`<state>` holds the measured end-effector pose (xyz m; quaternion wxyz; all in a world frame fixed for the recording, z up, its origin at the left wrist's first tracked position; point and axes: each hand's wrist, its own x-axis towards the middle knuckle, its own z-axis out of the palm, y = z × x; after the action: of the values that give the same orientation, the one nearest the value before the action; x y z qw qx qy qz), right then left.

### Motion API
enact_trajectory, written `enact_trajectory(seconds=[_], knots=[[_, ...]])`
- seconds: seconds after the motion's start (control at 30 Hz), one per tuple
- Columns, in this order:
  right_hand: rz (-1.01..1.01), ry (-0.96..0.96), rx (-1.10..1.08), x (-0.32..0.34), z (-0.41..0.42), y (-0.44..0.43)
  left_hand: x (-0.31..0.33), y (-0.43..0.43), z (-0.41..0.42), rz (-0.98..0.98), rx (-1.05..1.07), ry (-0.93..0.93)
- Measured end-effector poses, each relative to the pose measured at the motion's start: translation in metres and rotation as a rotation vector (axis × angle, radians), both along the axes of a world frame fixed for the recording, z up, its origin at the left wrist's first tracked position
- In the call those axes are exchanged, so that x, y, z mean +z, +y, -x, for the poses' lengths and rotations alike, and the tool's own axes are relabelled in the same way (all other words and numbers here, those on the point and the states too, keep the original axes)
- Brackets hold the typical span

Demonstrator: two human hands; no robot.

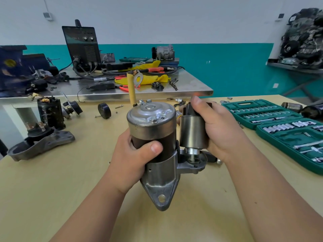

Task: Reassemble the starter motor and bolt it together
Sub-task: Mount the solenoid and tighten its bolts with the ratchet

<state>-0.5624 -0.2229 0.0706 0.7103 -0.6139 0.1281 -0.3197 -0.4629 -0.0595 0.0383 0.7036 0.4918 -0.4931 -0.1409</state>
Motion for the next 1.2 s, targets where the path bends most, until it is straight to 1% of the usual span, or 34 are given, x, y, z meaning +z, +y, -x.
enact_trajectory(seconds=[0.07,0.17,0.23,0.3,0.37,0.43,0.5,0.63,0.7,0.83,0.93,1.03,1.2], knots=[[0.048,0.018,0.016,0.002,0.002,0.002,-0.001,-0.001,0.0,0.002,-0.01,0.003],[0.015,0.017,0.058,0.003,0.004,-0.002,-0.002,-0.002,-0.002,0.003,-0.024,0.017],[0.044,-0.001,0.098,0.003,0.006,-0.005,-0.005,-0.003,-0.006,-0.009,-0.022,0.045],[0.137,-0.001,0.107,0.003,0.007,-0.006,-0.006,-0.004,-0.01,-0.038,-0.044,0.073],[0.252,0.015,0.067,0.004,0.005,-0.005,-0.007,-0.005,-0.014,-0.076,-0.074,0.126],[0.301,0.013,0.025,0.005,0.001,-0.002,-0.008,-0.009,-0.02,-0.089,-0.134,0.208],[0.305,-0.003,0.009,0.007,-0.003,0.0,-0.007,-0.016,-0.025,-0.09,-0.207,0.316],[0.328,-0.015,0.04,0.008,-0.006,0.006,-0.013,-0.027,-0.029,-0.126,-0.259,0.586],[0.312,-0.03,0.043,0.006,-0.006,0.007,-0.017,-0.029,-0.031,-0.129,-0.316,0.661],[0.17,-0.101,0.132,0.003,-0.007,0.013,-0.021,-0.028,-0.035,-0.1,-0.397,0.708],[0.123,-0.09,0.146,0.001,-0.009,0.019,-0.024,-0.028,-0.034,-0.095,-0.426,0.771],[0.186,-0.066,0.112,-0.001,-0.013,0.026,-0.027,-0.027,-0.03,-0.076,-0.499,0.782],[0.284,-0.053,0.02,0.001,-0.012,0.033,-0.029,-0.025,-0.028,-0.078,-0.487,0.774]])
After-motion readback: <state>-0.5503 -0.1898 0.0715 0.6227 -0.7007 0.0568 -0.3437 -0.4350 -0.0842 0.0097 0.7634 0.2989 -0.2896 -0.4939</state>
